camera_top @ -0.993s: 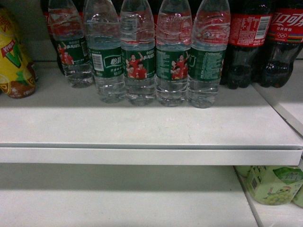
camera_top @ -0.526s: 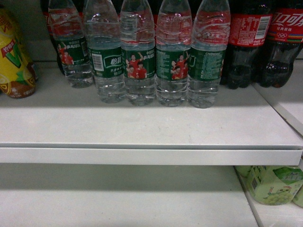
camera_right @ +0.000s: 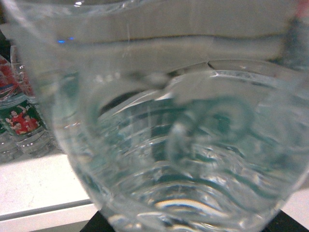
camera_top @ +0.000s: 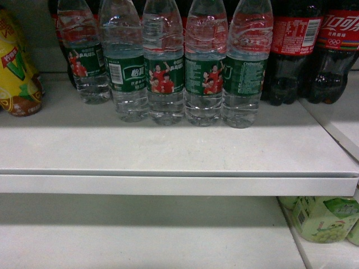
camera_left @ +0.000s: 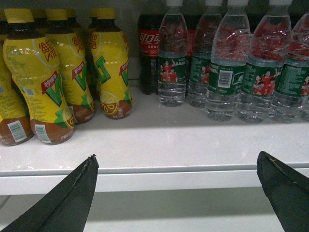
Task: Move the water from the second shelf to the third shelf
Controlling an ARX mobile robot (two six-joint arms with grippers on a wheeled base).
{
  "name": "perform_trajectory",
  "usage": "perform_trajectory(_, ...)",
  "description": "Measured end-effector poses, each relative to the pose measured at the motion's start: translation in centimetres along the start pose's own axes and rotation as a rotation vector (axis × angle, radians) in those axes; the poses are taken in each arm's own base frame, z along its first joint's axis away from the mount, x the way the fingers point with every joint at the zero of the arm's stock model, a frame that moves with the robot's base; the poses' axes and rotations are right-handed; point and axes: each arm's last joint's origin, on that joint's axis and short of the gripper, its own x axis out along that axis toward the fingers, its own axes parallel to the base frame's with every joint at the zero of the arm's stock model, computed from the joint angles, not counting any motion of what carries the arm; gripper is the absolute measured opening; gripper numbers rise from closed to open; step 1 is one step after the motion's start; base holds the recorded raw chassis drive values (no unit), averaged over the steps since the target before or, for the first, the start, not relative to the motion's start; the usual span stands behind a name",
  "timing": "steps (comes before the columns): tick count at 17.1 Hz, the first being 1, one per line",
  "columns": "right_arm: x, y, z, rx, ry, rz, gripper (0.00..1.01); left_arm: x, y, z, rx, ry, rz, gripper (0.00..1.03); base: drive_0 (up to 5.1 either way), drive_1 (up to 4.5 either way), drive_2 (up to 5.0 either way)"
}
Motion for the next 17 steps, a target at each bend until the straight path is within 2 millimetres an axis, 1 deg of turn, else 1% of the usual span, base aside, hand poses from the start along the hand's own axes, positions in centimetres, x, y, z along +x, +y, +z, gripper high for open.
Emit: perform_trajectory(17, -0.07, -0.01, 0.06, 0.005, -0.006, -0.003, 0.4, 0.0, 0.0, 0.0, 0.0, 0.0, -0.002, 0.98, 0.0, 0.0, 0.0)
